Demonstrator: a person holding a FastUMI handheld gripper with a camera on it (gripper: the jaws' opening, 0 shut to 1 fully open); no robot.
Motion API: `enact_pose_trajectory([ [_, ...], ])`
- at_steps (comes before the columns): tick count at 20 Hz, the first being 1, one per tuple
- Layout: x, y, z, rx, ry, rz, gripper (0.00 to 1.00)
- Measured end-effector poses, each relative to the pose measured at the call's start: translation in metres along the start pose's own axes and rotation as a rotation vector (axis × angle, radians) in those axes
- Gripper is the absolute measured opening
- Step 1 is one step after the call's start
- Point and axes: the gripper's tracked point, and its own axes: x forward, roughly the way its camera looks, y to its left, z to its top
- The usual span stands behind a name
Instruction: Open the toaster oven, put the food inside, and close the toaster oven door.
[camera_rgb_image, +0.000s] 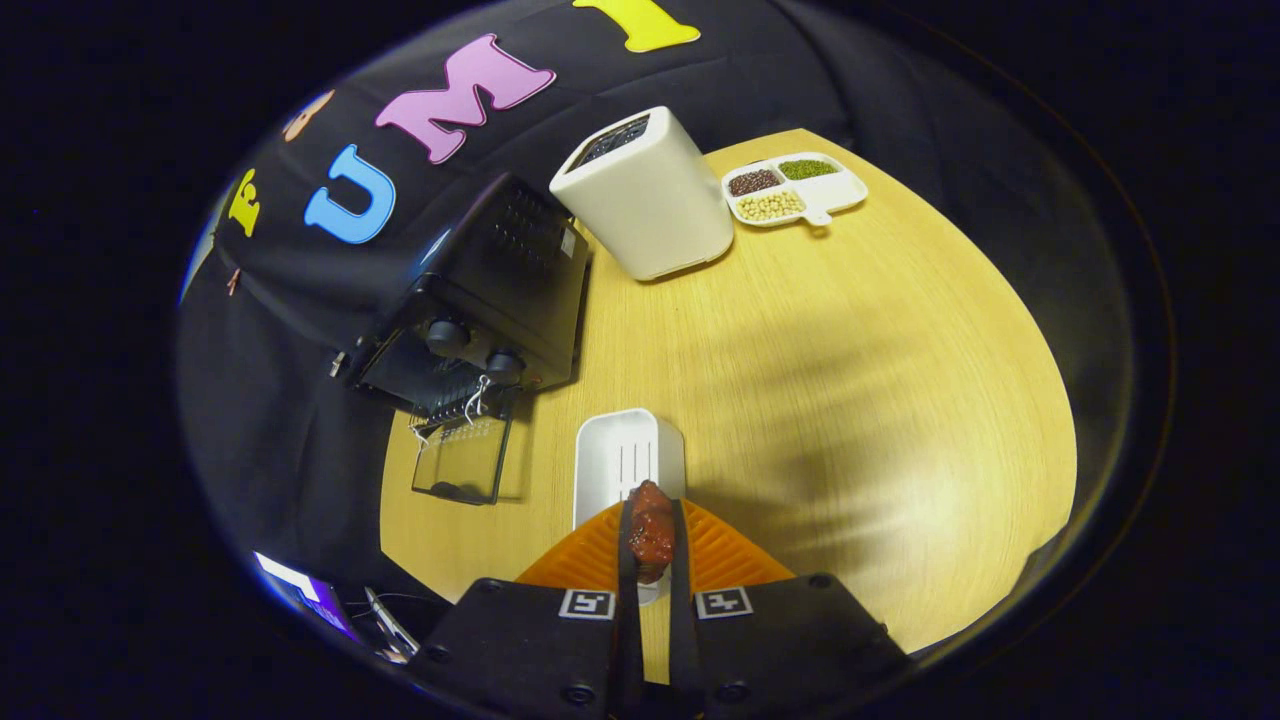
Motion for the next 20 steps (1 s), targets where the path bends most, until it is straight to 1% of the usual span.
enact_pose_trajectory([
  [5,-0.025,0.020,0.012,0.062,-0.085,-0.037,0.14],
  [10,-0.045,0.071,-0.002,0.067,-0.144,-0.038,0.14],
  [13,-0.051,0.114,-0.013,0.065,-0.195,-0.012,0.14],
  [17,-0.042,0.173,-0.031,0.104,-0.258,0.045,0.14],
  [18,-0.037,0.187,-0.035,0.098,-0.263,0.061,0.14],
  [20,-0.026,0.210,-0.039,0.040,-0.273,0.066,0.14],
])
